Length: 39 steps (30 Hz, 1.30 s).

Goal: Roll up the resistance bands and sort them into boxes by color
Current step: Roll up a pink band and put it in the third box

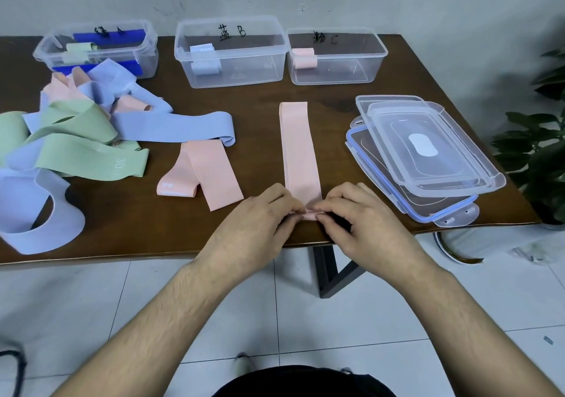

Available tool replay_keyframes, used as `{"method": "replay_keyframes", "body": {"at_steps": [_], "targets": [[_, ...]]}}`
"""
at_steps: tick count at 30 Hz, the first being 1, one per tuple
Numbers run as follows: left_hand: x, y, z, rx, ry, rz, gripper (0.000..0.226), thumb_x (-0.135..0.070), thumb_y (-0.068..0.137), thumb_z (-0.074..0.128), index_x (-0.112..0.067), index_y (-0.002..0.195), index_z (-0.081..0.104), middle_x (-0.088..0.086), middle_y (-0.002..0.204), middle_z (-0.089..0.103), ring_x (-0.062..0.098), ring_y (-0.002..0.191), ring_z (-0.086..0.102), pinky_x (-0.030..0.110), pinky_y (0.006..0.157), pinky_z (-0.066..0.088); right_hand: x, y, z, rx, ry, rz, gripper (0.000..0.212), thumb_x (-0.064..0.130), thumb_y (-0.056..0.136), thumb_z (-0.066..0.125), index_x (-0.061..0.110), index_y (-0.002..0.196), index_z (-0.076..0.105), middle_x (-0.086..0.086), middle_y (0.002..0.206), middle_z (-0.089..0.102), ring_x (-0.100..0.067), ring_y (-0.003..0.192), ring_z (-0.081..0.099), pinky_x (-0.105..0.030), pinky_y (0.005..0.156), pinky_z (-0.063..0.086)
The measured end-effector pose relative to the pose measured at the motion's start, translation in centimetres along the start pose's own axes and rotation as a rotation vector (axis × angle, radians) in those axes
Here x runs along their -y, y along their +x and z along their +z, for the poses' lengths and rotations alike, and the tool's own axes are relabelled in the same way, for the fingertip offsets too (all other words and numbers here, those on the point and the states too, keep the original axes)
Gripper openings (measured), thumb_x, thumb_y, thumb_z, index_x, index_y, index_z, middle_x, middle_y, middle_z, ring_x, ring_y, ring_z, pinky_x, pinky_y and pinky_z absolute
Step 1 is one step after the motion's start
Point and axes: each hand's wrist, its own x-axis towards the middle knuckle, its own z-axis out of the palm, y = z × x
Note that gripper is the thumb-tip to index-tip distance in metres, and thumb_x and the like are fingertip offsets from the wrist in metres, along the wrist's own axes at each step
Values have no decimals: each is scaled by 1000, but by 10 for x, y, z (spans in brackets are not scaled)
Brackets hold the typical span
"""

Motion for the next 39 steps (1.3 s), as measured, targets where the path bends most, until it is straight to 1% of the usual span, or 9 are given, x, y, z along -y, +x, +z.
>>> {"method": "replay_keyframes", "body": {"at_steps": [6, 8, 12, 14, 18, 25, 31, 36, 39], "targets": [[-1, 2, 1, -19, -11, -59, 18, -25, 99, 56, -19, 109, 70, -9, 103, 50, 12, 75, 59, 28, 71, 52, 0, -3, 4, -42, 9, -2, 20, 20, 92, 69, 21, 111, 74, 11, 100, 60, -8, 89, 49, -15, 81, 42], [-1, 1, 1, -33, -20, -57, 18, -25, 99, 56, -20, 111, 69, -10, 103, 51, 11, 75, 58, 22, 69, 51, -1, -2, 4, -40, 8, -4, 19, 19, 93, 69, 20, 111, 75, 9, 100, 61, -10, 89, 51, -18, 83, 43], [-2, -1, 0, -49, 14, -39, 17, -25, 94, 64, -21, 110, 68, -8, 104, 53, 7, 62, 48, 6, 57, 36, 0, 3, 1, 10, -25, 2, 19, 18, 95, 66, 19, 113, 74, 9, 101, 61, -12, 91, 50, -22, 84, 46], [-1, 0, 1, -38, 25, -24, 16, -23, 92, 67, -20, 108, 70, -7, 103, 55, 6, 63, 49, 7, 59, 38, -1, 4, 1, 11, -36, -1, 19, 18, 96, 64, 19, 113, 74, 9, 101, 60, -12, 91, 50, -24, 84, 47], [1, 3, 3, -48, 30, -14, 15, -22, 94, 65, -18, 107, 72, -7, 101, 59, 9, 69, 58, 18, 62, 50, -1, 4, 2, -9, -37, 9, 21, 21, 96, 64, 20, 115, 73, 9, 103, 58, -10, 91, 47, -20, 83, 44], [4, 8, 2, -53, 79, -17, 19, -27, 99, 58, -21, 111, 70, -8, 104, 56, 15, 72, 61, 26, 62, 52, 3, 5, 1, -22, -10, 33, 17, 16, 95, 66, 22, 110, 71, 11, 105, 60, -10, 95, 54, -21, 85, 46], [5, 5, 2, -99, 59, -20, 16, -22, 96, 61, -20, 109, 70, -6, 104, 58, 12, 72, 60, 22, 61, 50, 0, 13, 0, 21, 8, 67, 18, 18, 97, 63, 21, 111, 72, 11, 105, 61, -12, 96, 54, -24, 89, 46], [5, 7, 2, -78, 93, -46, 16, -21, 95, 61, -21, 110, 69, -6, 102, 58, 10, 68, 56, 13, 59, 35, 0, 15, -2, 16, -37, 87, 21, 23, 97, 62, 23, 114, 73, 8, 101, 58, -13, 91, 51, -19, 83, 41], [5, 9, 2, -50, 125, -51, 16, -23, 97, 59, -23, 111, 66, -7, 100, 56, 9, 67, 52, 12, 57, 31, 6, 16, -4, 52, -52, 129, 23, 31, 98, 60, 28, 118, 70, 9, 101, 57, -11, 92, 50, -23, 82, 44]]}}
